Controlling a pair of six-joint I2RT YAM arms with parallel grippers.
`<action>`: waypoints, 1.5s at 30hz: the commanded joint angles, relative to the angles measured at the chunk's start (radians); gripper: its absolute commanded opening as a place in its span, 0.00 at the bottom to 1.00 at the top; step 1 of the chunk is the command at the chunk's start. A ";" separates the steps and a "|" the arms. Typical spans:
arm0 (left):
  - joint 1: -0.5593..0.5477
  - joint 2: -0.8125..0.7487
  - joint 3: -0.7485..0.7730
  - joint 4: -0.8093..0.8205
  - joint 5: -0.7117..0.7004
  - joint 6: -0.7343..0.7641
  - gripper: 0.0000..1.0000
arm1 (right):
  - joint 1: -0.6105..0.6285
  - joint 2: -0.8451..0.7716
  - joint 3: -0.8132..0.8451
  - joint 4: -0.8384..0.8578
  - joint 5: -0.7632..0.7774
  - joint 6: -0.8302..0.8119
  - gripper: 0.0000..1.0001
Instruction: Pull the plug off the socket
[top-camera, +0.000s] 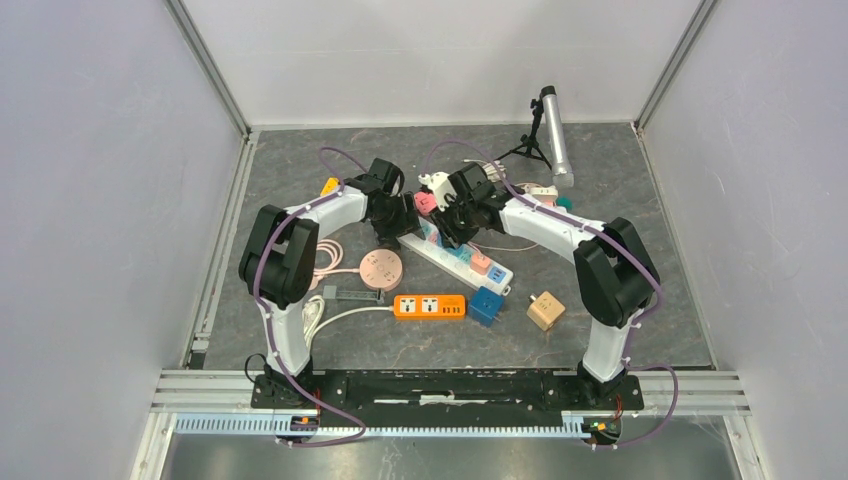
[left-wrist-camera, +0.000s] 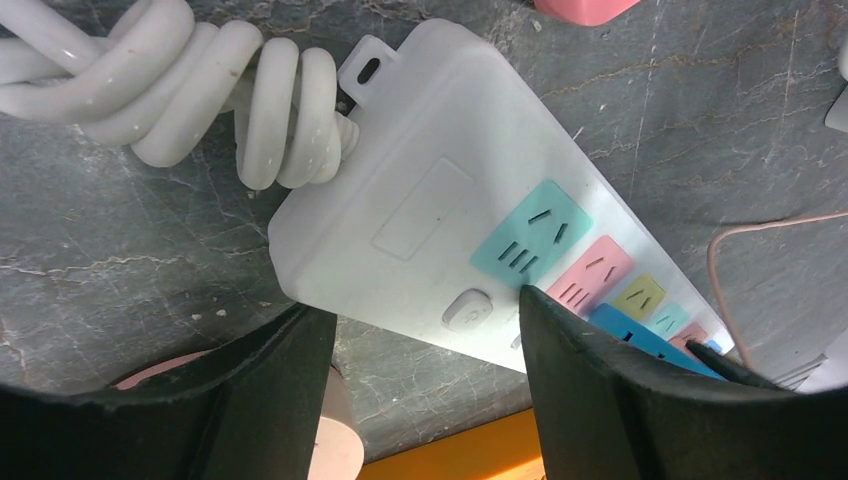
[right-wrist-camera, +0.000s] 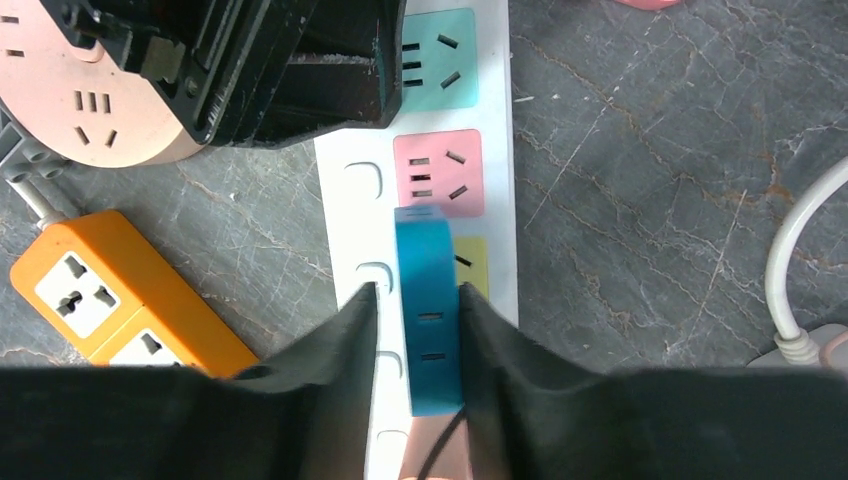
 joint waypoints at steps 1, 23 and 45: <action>-0.012 0.038 -0.001 -0.037 -0.046 0.011 0.72 | 0.014 -0.003 -0.015 0.028 0.016 0.008 0.33; -0.016 0.055 -0.036 -0.090 -0.116 0.028 0.63 | 0.000 -0.050 0.078 0.086 -0.143 0.111 0.00; -0.015 0.065 -0.024 -0.102 -0.111 0.041 0.61 | 0.043 -0.060 0.095 0.058 0.049 0.046 0.00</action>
